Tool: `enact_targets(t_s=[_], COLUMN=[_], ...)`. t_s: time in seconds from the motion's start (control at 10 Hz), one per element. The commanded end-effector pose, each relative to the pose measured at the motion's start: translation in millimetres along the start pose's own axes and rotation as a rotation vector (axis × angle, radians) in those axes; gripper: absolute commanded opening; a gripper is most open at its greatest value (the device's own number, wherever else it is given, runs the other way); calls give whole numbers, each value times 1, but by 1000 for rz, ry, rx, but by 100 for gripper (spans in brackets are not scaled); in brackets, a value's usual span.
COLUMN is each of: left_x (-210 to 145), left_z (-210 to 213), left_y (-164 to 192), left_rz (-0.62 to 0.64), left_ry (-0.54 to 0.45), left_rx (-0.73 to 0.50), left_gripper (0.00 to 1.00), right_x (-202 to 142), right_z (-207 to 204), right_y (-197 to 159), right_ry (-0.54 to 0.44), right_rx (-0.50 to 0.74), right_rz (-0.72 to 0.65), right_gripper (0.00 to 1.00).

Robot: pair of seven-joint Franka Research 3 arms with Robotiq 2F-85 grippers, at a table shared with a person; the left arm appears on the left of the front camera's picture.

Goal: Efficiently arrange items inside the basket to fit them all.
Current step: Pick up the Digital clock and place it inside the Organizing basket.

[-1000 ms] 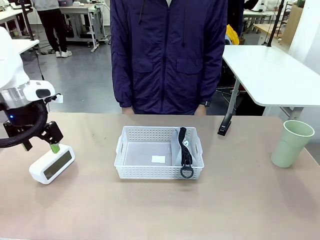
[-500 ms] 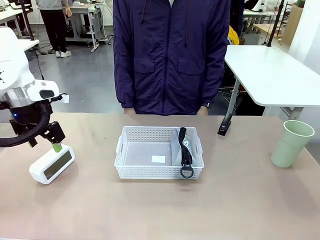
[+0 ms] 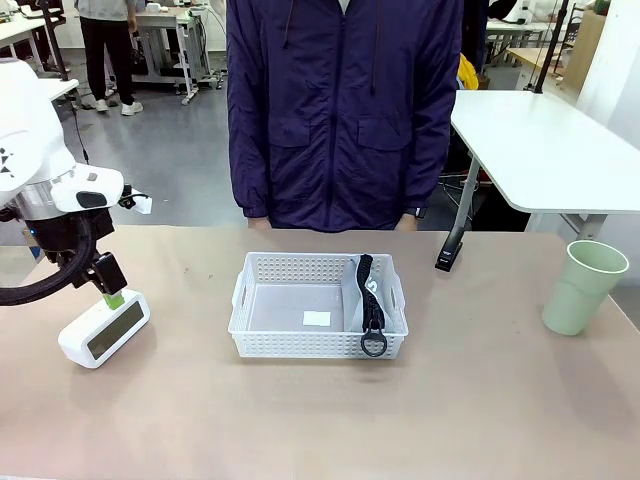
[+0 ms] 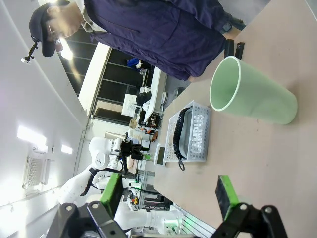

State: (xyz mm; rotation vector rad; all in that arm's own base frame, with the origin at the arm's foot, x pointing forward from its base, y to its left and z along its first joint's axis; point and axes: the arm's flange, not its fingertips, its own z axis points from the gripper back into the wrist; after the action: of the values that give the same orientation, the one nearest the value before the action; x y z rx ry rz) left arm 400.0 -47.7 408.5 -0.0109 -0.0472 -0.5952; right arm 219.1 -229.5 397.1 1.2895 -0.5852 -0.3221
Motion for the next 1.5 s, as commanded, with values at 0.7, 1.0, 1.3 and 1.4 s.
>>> enact_targets(t_s=[0.7,1.0,1.3,1.4], left_x=[-8,-8,-8,-8], left_z=[-76,-90,-93,-93], left_y=[12,18,20,21], left_rz=[38,36,23,28], left_ry=[-23,-6,-13,-14], left_rx=[-7,-27,-27,-21], left_gripper=[100,100,100,100], right_x=[-1,-1,-1,-1], right_z=[2,2,2,2], right_y=[-1,-1,-1,-1], right_ry=[-3,-3,-3,-3], right_rx=[17,17,17,17], right_rz=[23,23,23,23], right_gripper=[100,100,100,100])
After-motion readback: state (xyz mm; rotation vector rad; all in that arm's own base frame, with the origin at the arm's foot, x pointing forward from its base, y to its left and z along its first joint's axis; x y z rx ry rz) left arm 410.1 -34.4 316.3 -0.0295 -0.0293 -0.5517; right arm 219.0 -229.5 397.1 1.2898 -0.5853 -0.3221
